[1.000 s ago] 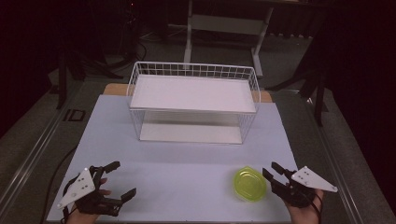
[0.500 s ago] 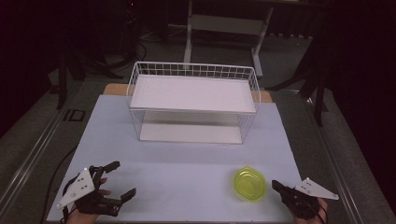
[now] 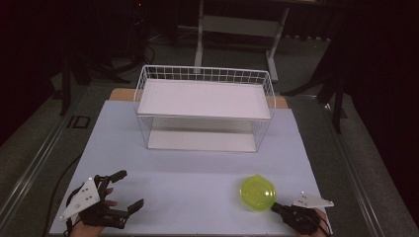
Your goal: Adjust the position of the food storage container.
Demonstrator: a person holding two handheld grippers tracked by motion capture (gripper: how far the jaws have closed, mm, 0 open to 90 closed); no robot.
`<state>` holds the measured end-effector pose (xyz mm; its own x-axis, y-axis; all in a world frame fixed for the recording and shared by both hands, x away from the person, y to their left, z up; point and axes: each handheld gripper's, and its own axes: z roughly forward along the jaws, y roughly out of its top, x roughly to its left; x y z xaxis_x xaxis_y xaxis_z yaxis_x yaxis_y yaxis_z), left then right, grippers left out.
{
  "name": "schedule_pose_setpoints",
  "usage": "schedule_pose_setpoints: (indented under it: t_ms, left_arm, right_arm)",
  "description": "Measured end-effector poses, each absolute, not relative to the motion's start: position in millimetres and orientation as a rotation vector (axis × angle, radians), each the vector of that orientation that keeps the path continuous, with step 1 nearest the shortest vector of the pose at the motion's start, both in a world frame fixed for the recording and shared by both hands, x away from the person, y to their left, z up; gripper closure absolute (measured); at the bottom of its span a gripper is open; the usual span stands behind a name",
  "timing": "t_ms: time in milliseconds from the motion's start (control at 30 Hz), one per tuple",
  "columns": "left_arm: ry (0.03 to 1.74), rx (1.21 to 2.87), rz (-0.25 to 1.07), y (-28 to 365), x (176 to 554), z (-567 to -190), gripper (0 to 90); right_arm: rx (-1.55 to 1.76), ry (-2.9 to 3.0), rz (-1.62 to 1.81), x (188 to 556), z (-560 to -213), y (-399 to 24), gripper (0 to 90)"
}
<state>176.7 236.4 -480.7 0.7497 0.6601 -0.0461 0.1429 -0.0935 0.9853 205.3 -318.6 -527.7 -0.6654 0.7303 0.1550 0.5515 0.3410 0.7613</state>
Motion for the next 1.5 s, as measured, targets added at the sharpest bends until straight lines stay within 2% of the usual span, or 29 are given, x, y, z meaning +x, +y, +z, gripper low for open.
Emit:
schedule_pose_setpoints:
  t_ms: [400, 800, 1033, 1300, 1500]
  left_arm:
    - [0.661, 1.641, 0.496, 236, 177, -481, 1.4]
    - [0.665, 1.640, 0.501, 237, 177, -480, 1.4]
    - [0.669, 1.639, 0.503, 238, 177, -481, 1.4]
    - [0.662, 1.647, 0.509, 237, 176, -480, 1.4]
    - [0.669, 1.641, 0.504, 238, 177, -480, 1.4]
  right_arm:
    - [1.019, 2.514, 1.280, 230, -522, -288, 90.0]
    - [0.910, 2.594, 1.256, 262, -527, -231, 90.0]
    - [0.919, 2.537, 1.229, 272, -520, -236, 90.0]
    - [1.042, 2.473, 1.231, 306, -519, -236, 90.0]
    - [1.046, 2.521, 1.234, 299, -525, -227, 90.0]
